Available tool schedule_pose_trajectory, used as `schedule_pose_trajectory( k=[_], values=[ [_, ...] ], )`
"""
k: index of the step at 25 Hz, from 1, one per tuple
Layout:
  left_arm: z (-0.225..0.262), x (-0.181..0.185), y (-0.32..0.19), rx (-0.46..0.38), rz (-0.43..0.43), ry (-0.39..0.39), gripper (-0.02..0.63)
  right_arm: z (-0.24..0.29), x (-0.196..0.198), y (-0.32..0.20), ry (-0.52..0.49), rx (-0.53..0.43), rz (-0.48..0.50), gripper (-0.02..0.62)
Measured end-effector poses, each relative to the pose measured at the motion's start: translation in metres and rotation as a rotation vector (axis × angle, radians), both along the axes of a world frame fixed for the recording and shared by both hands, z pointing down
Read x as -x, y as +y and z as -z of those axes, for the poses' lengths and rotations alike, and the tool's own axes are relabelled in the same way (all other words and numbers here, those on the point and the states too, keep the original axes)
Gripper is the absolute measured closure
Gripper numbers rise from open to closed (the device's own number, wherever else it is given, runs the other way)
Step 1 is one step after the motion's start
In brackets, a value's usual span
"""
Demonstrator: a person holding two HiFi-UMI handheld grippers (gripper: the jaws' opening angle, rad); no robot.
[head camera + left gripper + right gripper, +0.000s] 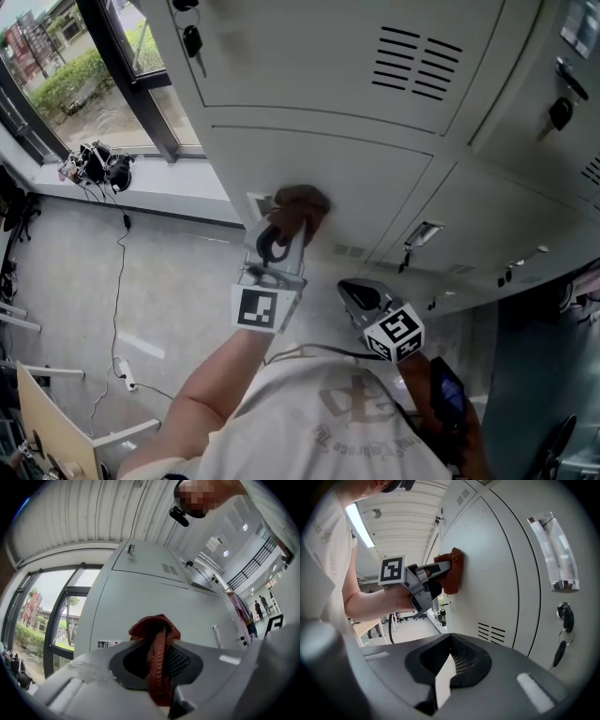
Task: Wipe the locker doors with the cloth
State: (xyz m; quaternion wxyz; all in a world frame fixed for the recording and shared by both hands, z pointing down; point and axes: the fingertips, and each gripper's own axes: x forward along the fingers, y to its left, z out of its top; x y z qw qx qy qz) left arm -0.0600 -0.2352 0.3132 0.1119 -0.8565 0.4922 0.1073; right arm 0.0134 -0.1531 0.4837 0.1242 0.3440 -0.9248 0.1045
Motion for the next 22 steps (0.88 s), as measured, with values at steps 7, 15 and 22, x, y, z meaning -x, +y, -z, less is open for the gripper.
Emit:
schedule_pose_trajectory(
  k=[7,15,22],
  values=[
    [-0.001,-0.046,0.010,-0.019,-0.089,-0.034,0.538,0.002,-0.009,0.003,0.001,-0.008,-0.009,0.588],
    [-0.004,-0.094,0.020,-0.079,-0.181,-0.246,0.538,0.002,-0.032,0.009,0.004,-0.011,-0.060,0.588],
    [-0.004,-0.130,0.027,-0.065,-0.265,-0.240,0.538,0.011,-0.052,0.015,-0.012,-0.047,-0.115,0.588]
  ],
)
